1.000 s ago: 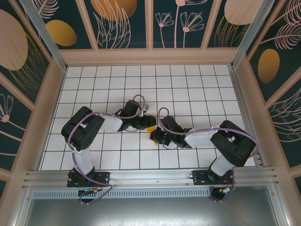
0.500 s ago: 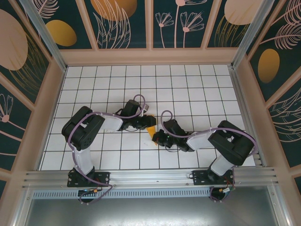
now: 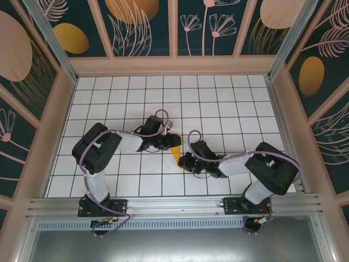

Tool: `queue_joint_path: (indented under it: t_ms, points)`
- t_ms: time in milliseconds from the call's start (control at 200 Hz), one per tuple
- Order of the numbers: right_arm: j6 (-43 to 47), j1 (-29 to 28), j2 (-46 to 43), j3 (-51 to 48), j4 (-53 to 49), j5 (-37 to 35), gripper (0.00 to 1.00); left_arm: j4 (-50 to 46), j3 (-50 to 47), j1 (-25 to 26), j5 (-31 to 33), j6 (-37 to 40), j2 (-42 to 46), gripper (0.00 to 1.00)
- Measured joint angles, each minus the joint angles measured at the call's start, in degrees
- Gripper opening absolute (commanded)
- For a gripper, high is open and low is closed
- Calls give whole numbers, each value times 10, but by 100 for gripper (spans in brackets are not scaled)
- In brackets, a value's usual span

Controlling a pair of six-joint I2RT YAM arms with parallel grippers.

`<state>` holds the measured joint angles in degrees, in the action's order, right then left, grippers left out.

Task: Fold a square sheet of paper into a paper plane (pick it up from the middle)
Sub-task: Fold the wing for the fifth time at the center of the table.

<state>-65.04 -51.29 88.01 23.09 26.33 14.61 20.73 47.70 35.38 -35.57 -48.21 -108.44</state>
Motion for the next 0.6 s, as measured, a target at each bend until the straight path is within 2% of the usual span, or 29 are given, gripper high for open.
queue_joint_path:
  t_ms: [155, 395, 600]
  points:
    - [0, -6, -43, -31, -21, 2, 0, 0, 0, 0, 0, 0, 0, 40]
    - [20, -5, -112, -32, -121, 2, 0, 0, 0, 0, -1, 0, 0, 40]
    - [44, 2, -82, 37, -110, 6, 0, 0, 2, 0, -3, 0, -2, 40]
